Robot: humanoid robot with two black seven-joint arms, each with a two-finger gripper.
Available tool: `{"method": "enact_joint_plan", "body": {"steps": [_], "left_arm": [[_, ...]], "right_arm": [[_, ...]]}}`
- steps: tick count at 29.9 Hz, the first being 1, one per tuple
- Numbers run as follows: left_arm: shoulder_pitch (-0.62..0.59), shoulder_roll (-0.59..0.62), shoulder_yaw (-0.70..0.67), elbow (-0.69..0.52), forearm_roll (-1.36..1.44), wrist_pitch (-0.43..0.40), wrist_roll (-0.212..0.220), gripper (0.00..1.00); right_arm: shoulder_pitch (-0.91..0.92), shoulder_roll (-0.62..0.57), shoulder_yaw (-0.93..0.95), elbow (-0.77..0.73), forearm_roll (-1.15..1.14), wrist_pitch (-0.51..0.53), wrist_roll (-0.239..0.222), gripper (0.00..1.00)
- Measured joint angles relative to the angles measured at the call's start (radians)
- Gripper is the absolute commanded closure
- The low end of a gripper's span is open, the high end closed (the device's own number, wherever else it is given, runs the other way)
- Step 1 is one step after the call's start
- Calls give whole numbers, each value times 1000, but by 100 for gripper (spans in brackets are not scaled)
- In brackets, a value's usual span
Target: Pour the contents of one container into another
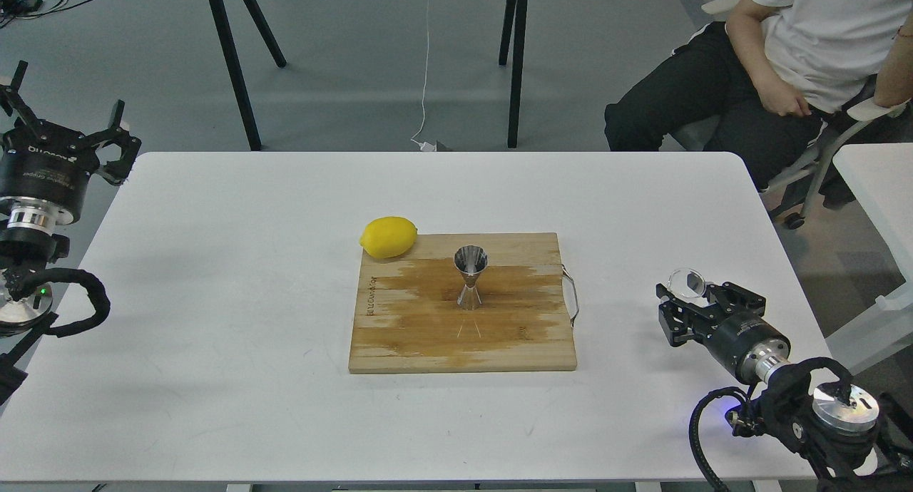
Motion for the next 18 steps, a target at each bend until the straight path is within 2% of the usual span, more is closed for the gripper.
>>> {"method": "enact_joint_plan", "body": {"steps": [7, 13, 18], "left_arm": [[0, -9, 2, 0, 1, 6, 0, 0], [0, -12, 2, 0, 2, 7, 0, 0], [0, -12, 2, 0, 2, 7, 1, 0]], "right_arm": [[68, 7, -2, -161, 0, 27, -11, 64], [100, 7, -5, -191, 0, 41, -11, 52], [105, 7, -4, -193, 0, 43, -11, 46]]}}
